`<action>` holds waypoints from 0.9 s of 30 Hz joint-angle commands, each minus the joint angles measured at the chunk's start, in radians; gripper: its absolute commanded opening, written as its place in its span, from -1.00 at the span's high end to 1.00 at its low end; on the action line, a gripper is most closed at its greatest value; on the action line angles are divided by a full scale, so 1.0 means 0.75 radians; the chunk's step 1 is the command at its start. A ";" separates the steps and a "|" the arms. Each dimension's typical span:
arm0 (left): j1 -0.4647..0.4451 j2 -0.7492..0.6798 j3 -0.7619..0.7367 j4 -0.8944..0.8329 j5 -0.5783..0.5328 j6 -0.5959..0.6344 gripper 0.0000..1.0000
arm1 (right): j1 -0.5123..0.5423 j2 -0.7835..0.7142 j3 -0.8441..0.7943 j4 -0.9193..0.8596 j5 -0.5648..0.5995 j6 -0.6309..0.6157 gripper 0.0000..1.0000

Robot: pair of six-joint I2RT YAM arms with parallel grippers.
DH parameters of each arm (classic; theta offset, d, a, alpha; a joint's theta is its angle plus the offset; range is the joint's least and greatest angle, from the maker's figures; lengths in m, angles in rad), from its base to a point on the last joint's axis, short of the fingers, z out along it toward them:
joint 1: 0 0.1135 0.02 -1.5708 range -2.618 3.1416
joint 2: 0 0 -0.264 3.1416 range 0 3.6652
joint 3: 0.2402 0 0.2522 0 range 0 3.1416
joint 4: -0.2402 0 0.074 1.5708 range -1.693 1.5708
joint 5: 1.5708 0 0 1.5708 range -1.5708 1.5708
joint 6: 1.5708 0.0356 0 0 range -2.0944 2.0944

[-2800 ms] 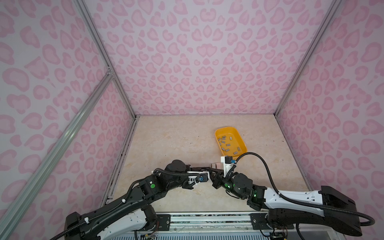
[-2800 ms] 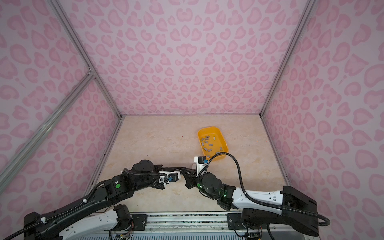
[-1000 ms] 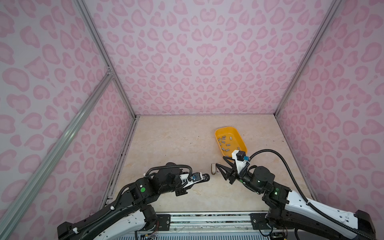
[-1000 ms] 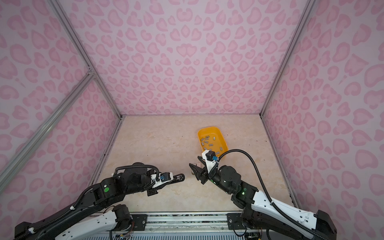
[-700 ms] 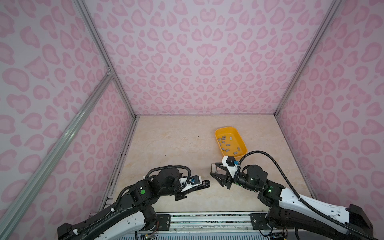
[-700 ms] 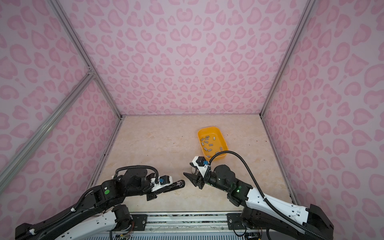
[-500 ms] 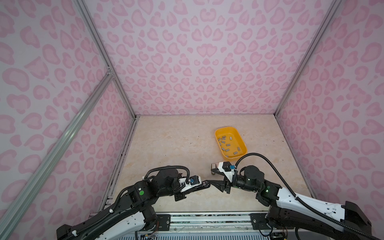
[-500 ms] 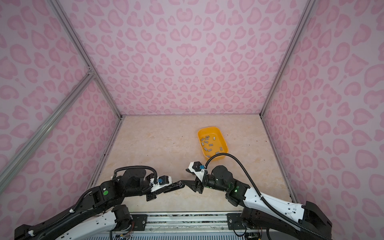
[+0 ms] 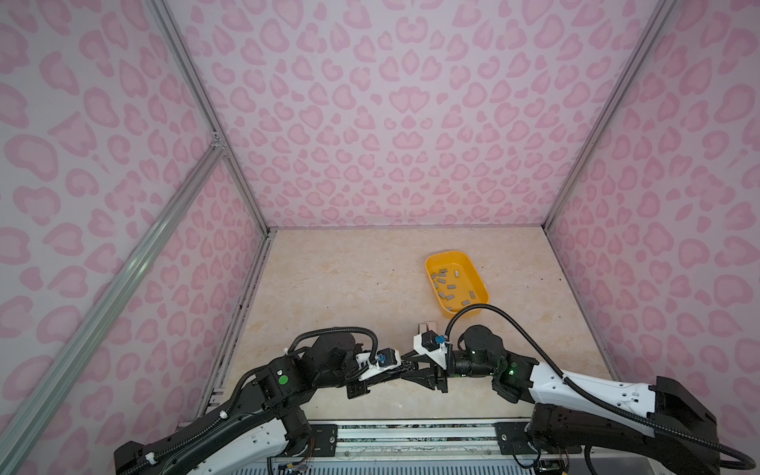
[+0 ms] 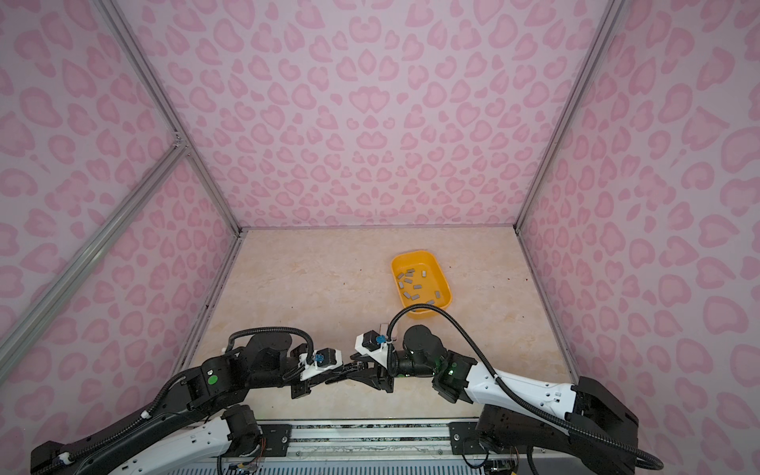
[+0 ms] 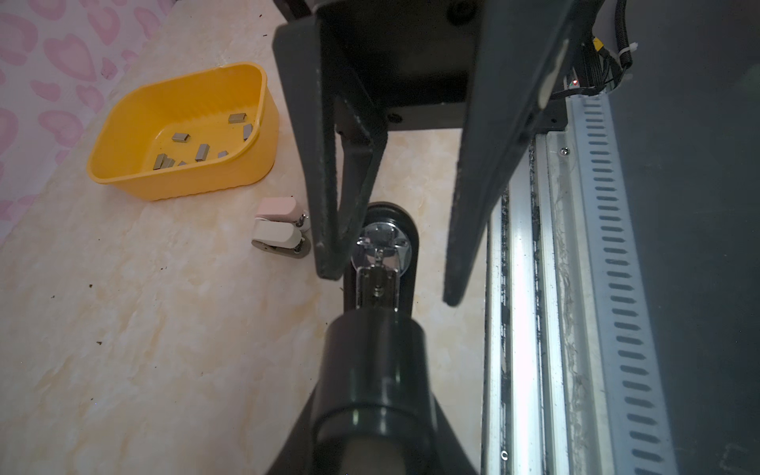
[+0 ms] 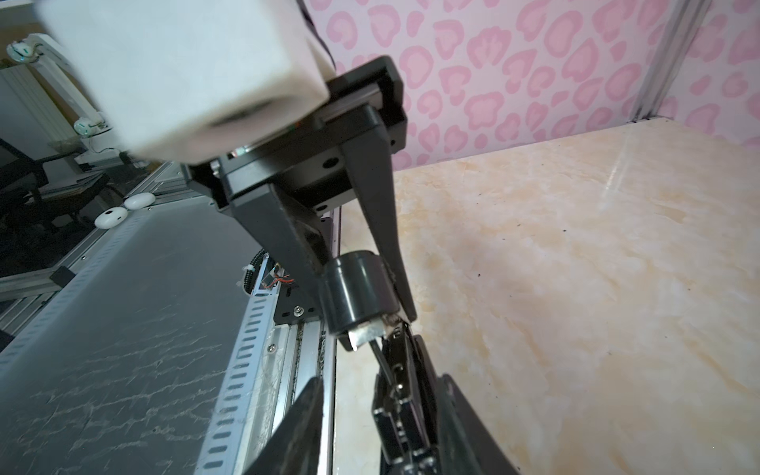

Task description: Load the staples into the stapler

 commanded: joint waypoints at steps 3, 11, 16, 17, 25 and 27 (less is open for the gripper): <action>0.000 0.011 0.036 0.065 0.033 0.024 0.92 | 0.024 0.051 0.009 0.015 -0.042 -0.034 0.37; 0.000 -0.028 0.062 0.042 0.033 0.042 0.92 | 0.023 0.078 -0.061 0.045 0.028 -0.047 0.60; 0.000 -0.041 0.101 0.020 0.031 0.058 0.92 | 0.023 0.112 -0.079 0.056 0.062 -0.050 0.60; 0.000 -0.041 0.108 0.019 0.030 0.060 0.92 | 0.024 0.122 -0.079 0.056 0.061 -0.053 0.59; 0.000 -0.035 0.144 0.006 0.025 0.077 0.92 | 0.051 0.213 -0.051 0.070 -0.017 -0.098 0.52; 0.000 -0.038 0.154 0.001 0.022 0.079 0.92 | 0.062 0.229 -0.046 0.068 0.002 -0.110 0.47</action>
